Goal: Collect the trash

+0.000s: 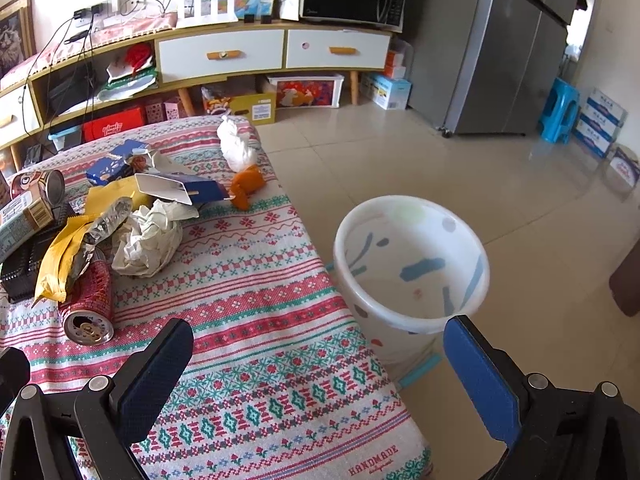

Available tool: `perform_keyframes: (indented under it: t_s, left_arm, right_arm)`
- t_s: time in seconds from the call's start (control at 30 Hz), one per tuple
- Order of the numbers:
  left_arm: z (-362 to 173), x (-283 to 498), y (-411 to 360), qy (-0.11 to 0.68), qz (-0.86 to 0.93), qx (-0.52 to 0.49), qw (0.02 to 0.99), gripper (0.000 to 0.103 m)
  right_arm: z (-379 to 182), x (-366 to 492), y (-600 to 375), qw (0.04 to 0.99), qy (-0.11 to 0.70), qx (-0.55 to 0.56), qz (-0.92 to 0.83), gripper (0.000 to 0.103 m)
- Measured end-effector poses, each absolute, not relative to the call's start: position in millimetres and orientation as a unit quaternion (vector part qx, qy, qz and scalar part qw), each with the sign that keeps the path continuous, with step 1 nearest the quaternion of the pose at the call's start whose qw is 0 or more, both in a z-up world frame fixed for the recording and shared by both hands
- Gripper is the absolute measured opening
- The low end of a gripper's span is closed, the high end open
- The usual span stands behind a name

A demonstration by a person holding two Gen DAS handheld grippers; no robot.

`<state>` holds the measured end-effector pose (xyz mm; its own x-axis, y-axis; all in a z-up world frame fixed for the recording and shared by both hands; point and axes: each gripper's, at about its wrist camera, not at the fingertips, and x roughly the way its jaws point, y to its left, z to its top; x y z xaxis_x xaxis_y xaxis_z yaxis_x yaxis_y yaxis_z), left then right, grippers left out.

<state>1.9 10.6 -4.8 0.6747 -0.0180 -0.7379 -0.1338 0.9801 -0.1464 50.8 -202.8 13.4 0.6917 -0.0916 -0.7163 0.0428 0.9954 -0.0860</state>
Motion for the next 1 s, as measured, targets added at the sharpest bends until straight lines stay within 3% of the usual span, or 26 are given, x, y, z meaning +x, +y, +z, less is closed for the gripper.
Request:
perform_keyframes:
  t_s: [1.0]
  left_arm:
    - [-4.8, 0.0, 11.6, 0.405, 0.031, -0.098, 0.908, 0.103]
  right_arm:
    - [10.6, 52.1, -203.0, 0.917, 0.396, -0.031, -0.038, 0.103]
